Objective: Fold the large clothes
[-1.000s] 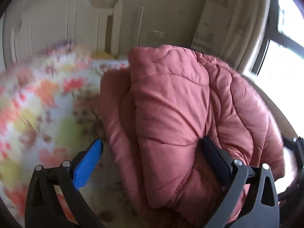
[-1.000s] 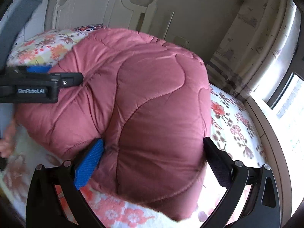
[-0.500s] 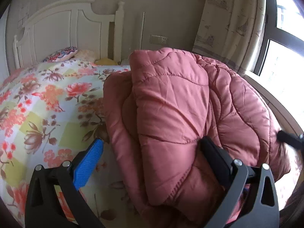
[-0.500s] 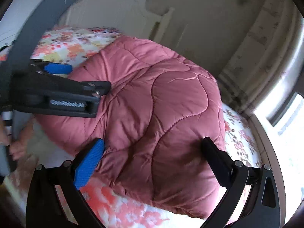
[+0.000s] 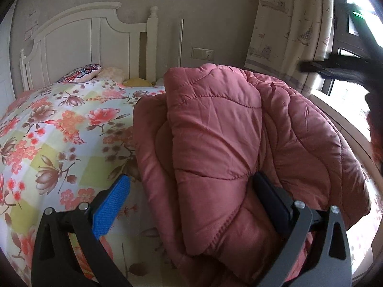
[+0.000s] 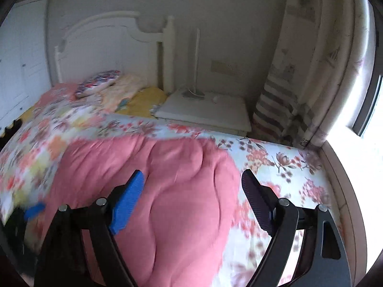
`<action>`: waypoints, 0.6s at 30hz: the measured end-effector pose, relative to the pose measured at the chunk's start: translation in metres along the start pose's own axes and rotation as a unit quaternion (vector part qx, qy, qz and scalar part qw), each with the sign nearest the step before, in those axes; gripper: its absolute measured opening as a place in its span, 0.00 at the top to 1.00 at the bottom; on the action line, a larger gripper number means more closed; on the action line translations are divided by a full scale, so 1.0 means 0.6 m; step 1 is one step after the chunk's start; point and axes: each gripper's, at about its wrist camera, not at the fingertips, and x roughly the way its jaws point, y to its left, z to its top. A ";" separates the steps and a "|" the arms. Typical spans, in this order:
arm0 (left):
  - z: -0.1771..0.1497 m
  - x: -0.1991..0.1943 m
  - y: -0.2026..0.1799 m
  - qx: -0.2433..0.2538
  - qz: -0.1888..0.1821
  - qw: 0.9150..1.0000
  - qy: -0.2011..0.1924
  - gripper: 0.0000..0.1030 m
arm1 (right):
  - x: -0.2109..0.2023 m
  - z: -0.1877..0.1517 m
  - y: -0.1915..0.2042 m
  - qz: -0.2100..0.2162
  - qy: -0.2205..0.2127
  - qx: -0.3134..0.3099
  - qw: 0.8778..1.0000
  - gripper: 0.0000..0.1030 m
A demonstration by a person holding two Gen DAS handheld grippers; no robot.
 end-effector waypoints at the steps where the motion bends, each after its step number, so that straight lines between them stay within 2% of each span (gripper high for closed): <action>1: 0.000 0.000 0.000 -0.001 0.000 1.000 0.001 0.02 | 0.028 0.005 0.006 0.004 0.022 0.001 1.000 0.17; 2: 0.000 0.001 0.001 -0.001 0.000 1.000 0.002 0.02 | 0.085 0.000 0.021 0.015 0.079 -0.007 0.997 0.07; 3: 0.000 0.001 0.001 0.000 0.001 1.000 0.003 0.02 | 0.138 -0.015 0.036 0.012 0.142 -0.020 0.990 0.05; 4: 0.000 0.000 0.000 0.001 0.001 1.000 0.004 0.02 | 0.169 -0.030 0.039 0.014 0.173 -0.014 0.985 0.04; 6: 0.001 -0.003 0.003 0.002 0.012 1.000 0.001 0.02 | 0.178 -0.028 0.027 0.027 0.182 0.029 0.982 0.04; 10: 0.001 0.000 0.013 -0.003 -0.002 1.000 0.007 0.02 | 0.159 -0.031 0.033 0.016 0.160 0.024 0.987 0.04; 14: 0.000 -0.003 0.012 0.000 0.004 1.000 0.008 0.02 | 0.122 -0.031 0.023 0.018 0.126 0.044 0.991 0.04; 16: 0.000 -0.006 0.011 0.001 0.007 1.000 0.010 0.02 | 0.082 -0.028 0.023 0.033 0.098 0.046 0.994 0.04; 18: 0.005 -0.008 0.011 0.003 0.012 1.000 0.019 0.02 | 0.027 -0.028 0.033 0.054 0.052 0.027 0.997 0.04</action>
